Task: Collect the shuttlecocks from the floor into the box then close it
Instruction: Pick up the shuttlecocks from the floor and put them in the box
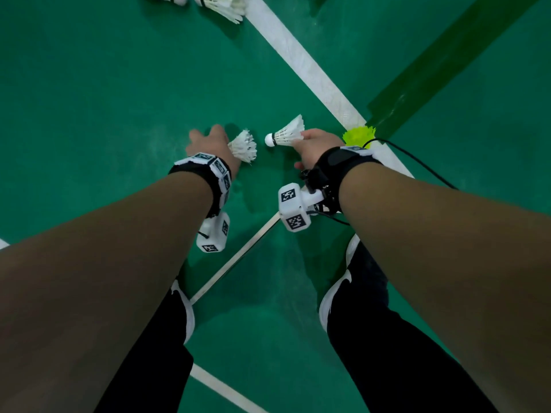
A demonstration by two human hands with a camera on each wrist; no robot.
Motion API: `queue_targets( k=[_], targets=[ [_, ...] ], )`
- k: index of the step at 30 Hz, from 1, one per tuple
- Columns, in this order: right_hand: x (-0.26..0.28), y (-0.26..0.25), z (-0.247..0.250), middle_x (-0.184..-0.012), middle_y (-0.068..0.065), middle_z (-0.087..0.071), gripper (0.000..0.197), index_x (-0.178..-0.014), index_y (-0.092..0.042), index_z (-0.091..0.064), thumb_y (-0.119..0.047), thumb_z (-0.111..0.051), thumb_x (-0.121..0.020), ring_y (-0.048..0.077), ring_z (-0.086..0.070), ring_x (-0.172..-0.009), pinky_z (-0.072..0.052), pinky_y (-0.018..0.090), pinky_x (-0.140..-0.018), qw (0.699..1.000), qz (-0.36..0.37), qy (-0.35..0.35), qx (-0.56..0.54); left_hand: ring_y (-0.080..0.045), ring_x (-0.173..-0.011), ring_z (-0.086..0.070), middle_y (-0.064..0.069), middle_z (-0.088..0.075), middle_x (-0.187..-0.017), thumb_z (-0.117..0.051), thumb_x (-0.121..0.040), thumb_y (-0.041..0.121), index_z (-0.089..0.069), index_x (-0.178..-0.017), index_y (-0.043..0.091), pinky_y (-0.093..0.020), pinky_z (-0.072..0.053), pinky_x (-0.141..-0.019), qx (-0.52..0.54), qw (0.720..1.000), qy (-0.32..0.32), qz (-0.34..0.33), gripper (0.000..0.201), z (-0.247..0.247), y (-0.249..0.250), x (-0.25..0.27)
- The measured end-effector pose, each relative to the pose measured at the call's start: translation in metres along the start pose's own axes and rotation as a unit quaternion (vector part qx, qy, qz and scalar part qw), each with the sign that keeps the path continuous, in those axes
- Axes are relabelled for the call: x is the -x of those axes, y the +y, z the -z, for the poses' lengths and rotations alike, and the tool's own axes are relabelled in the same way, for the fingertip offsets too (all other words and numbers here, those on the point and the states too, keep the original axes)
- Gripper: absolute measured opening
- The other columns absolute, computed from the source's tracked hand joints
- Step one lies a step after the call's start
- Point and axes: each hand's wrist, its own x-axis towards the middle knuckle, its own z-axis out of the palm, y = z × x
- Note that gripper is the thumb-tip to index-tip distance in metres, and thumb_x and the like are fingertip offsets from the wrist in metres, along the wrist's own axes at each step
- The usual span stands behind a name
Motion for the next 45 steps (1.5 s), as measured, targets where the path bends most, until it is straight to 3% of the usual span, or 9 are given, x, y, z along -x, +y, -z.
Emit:
queue_targets(
  k=[4,13,18,25,29,31,36,39,45],
  targets=[
    [0.003,0.004,-0.005,-0.11,-0.002,-0.073,0.02,-0.115,-0.033,-0.068,-0.038,-0.062,-0.096,0.023,-0.077,-0.097,-0.061,0.049,-0.095,1.0,0.016,0.009,0.003,-0.032,-0.091,-0.056,-0.012,-0.051,-0.112,-0.08,-0.09,0.042,-0.052,-0.114,0.016,-0.04,-0.051,-0.077,-0.053,0.995,-0.027,-0.079,0.046,0.005,-0.001,0.005],
    [0.059,0.032,-0.002,-0.12,-0.003,-0.071,0.029,-0.122,-0.026,-0.074,-0.04,-0.073,-0.097,0.018,-0.067,-0.107,-0.056,0.041,-0.106,0.994,0.009,-0.102,0.03,-0.015,-0.072,-0.051,-0.006,-0.061,-0.101,-0.078,-0.089,0.031,-0.05,-0.113,0.018,-0.03,-0.037,-0.055,-0.032,0.985,-0.099,-0.137,0.039,-0.007,0.01,0.066],
    [0.068,0.04,0.01,-0.136,-0.001,-0.068,0.04,-0.134,-0.021,-0.07,-0.036,-0.073,-0.098,0.02,-0.064,-0.125,-0.051,0.037,-0.111,0.989,0.012,-0.141,0.037,-0.026,-0.107,-0.064,-0.01,-0.054,-0.145,-0.078,-0.088,0.02,-0.022,-0.157,0.045,-0.036,-0.055,-0.088,0.025,0.972,-0.122,-0.2,0.092,-0.014,0.02,0.089],
    [0.052,0.043,0.049,-0.098,-0.014,-0.071,0.018,-0.105,-0.04,-0.076,-0.034,-0.065,-0.093,0.012,-0.067,-0.082,-0.062,0.039,-0.086,0.995,0.053,0.023,-0.082,-0.025,-0.093,-0.065,-0.006,-0.056,-0.129,-0.078,-0.085,0.017,-0.037,-0.146,0.043,-0.036,-0.059,-0.073,0.008,0.976,-0.112,-0.189,0.078,-0.028,0.053,0.082],
    [0.038,0.043,0.083,-0.12,0.0,-0.058,0.041,-0.112,-0.042,-0.07,-0.011,-0.057,-0.089,0.009,-0.06,-0.068,-0.044,0.012,-0.046,0.985,0.1,0.137,-0.036,-0.025,-0.087,-0.066,-0.009,-0.055,-0.131,-0.076,-0.085,0.012,-0.034,-0.146,0.042,-0.037,-0.062,-0.069,0.002,0.978,-0.116,-0.173,0.079,-0.035,0.06,0.074],
    [0.035,0.046,0.094,-0.135,-0.002,-0.049,0.058,-0.126,-0.041,-0.066,0.0,-0.051,-0.088,0.005,-0.061,-0.081,-0.046,0.008,-0.051,0.985,0.12,0.124,0.02,-0.022,-0.084,-0.064,-0.009,-0.055,-0.131,-0.075,-0.086,0.011,-0.033,-0.147,0.041,-0.032,-0.057,-0.062,-0.002,0.978,-0.115,-0.175,0.081,-0.042,0.061,0.072],
    [0.024,0.051,0.104,-0.144,0.003,-0.057,0.078,-0.155,-0.037,-0.043,0.003,-0.053,-0.088,0.028,-0.066,-0.11,-0.059,0.041,-0.089,0.969,0.099,0.065,0.216,-0.023,-0.091,-0.06,-0.011,-0.052,-0.141,-0.079,-0.087,0.013,-0.031,-0.151,0.041,-0.023,-0.043,-0.06,0.01,0.98,-0.116,-0.16,0.085,-0.058,0.062,0.07],
    [0.018,0.055,0.107,-0.115,0.007,-0.065,0.059,-0.151,-0.021,-0.047,-0.001,-0.055,-0.096,0.028,-0.064,-0.093,-0.048,0.034,-0.076,0.949,0.049,0.048,0.308,-0.024,-0.092,-0.059,-0.012,-0.051,-0.143,-0.079,-0.087,0.014,-0.031,-0.151,0.041,-0.025,-0.045,-0.062,0.009,0.981,-0.119,-0.155,0.085,-0.061,0.062,0.067],
    [0.009,0.058,0.106,-0.123,0.018,-0.066,0.022,-0.12,-0.005,-0.068,-0.013,-0.058,-0.102,0.036,-0.066,-0.109,-0.049,0.034,-0.085,0.945,0.011,0.082,0.318,-0.022,-0.085,-0.064,-0.011,-0.054,-0.136,-0.077,-0.086,0.011,-0.032,-0.149,0.041,-0.032,-0.057,-0.065,-0.007,0.979,-0.125,-0.162,0.083,-0.056,0.062,0.06]
  ],
)
